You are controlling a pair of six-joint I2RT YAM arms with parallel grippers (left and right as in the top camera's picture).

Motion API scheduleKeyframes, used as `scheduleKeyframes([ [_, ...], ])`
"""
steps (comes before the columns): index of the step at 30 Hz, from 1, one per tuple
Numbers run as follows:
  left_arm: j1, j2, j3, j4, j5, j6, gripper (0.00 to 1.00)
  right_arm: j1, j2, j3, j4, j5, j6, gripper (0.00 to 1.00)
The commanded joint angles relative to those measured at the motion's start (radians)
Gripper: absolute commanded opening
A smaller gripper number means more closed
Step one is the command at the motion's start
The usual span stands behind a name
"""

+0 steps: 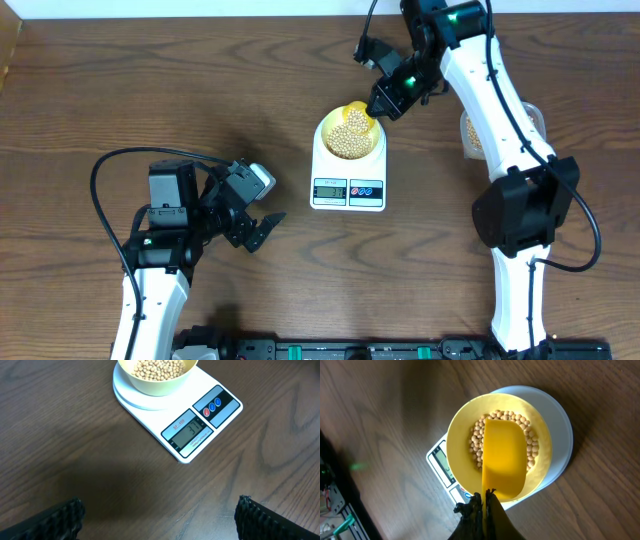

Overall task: Scoop item into bowl and weigh 50g on scale
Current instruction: 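Tilt the scoop slowly to trickle soybeans into the bowl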

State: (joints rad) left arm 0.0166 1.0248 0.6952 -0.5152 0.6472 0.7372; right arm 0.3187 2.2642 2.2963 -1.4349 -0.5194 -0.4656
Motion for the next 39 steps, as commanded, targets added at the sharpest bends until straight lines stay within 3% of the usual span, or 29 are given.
scheduleKeyframes([
  [1, -0.002, 0.0, 0.004, 0.001, -0.005, 0.01, 0.98, 0.023, 0.004, 0.023, -0.001, 0.016, -0.034, 0.01],
  [39, -0.002, 0.0, 0.004, 0.001, -0.005, 0.01, 0.98, 0.018, 0.004, 0.028, -0.006, -0.018, -0.048, 0.01],
])
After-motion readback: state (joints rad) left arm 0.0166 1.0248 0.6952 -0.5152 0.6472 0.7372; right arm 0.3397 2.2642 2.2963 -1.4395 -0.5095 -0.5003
